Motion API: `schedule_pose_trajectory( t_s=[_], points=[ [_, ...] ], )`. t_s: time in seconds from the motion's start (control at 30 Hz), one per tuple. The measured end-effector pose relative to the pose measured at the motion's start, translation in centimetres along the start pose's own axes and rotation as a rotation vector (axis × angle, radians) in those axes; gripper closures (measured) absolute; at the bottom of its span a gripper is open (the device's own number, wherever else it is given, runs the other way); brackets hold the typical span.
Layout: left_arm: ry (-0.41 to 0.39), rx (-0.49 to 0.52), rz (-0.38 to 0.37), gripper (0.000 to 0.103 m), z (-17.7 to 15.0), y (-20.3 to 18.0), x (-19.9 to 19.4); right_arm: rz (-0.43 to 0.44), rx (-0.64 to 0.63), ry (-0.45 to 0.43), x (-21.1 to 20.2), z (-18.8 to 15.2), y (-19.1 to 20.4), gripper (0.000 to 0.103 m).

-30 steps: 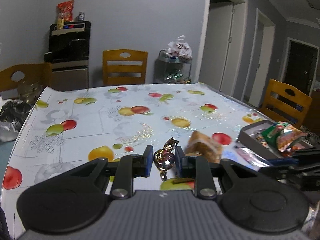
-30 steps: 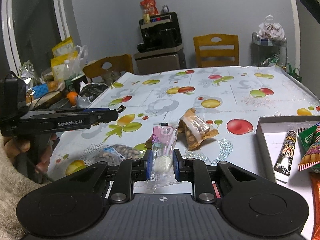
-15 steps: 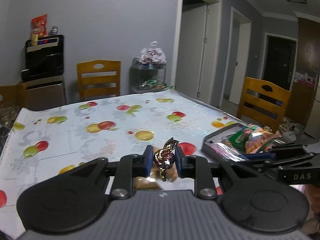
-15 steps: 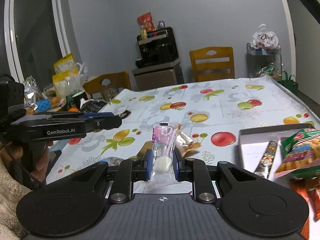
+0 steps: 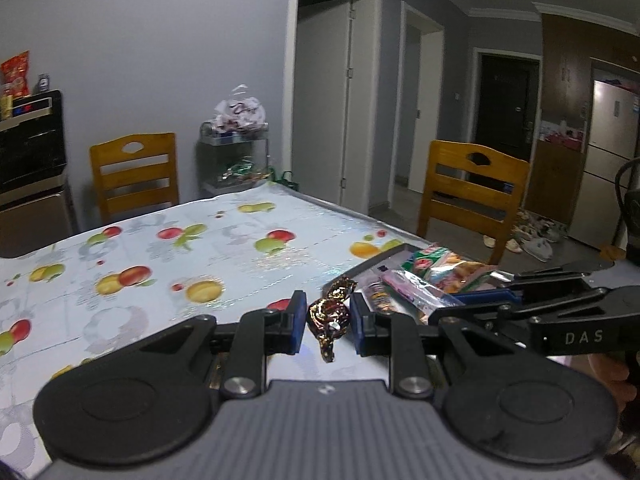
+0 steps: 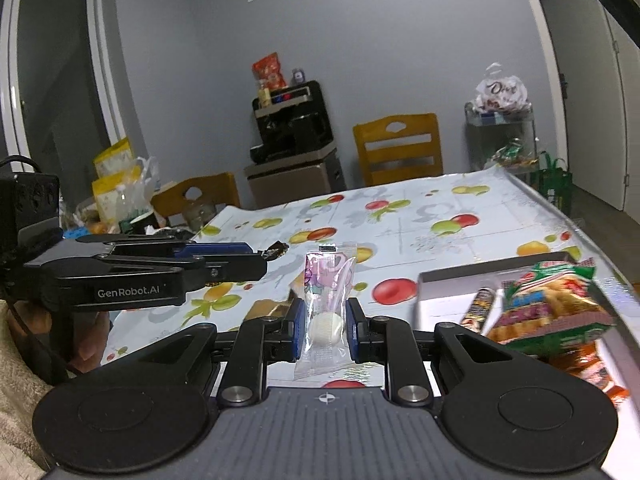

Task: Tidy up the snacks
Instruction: 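Carry the candy with the left tool while the right tool carries the packet to the tray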

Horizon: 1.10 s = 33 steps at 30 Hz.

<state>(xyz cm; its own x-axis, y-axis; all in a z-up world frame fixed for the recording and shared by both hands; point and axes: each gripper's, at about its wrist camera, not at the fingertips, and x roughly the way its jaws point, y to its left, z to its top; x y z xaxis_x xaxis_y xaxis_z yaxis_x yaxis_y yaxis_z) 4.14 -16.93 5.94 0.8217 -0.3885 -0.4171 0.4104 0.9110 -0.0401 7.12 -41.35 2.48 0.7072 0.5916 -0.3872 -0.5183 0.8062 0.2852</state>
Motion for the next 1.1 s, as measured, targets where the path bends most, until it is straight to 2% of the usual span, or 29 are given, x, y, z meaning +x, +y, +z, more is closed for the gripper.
schedule_pose_trajectory(
  t_s=[0.63,0.9,1.1],
  points=[
    [0.039,0.106,-0.247,0.082,1.2,-7.4,3.8,-0.251,0.056,-0.061,-7.8,-1.6,-5.9,0.080],
    [0.140,0.151,-0.361,0.082,-0.5,-11.3,7.6,-0.382,0.106,0.035,-7.9,-3.8,-8.7,0.080],
    [0.230,0.159,-0.389,0.082,-2.0,-13.2,9.8,-0.431,0.122,0.096,-7.2,-5.2,-9.7,0.080]
  ],
)
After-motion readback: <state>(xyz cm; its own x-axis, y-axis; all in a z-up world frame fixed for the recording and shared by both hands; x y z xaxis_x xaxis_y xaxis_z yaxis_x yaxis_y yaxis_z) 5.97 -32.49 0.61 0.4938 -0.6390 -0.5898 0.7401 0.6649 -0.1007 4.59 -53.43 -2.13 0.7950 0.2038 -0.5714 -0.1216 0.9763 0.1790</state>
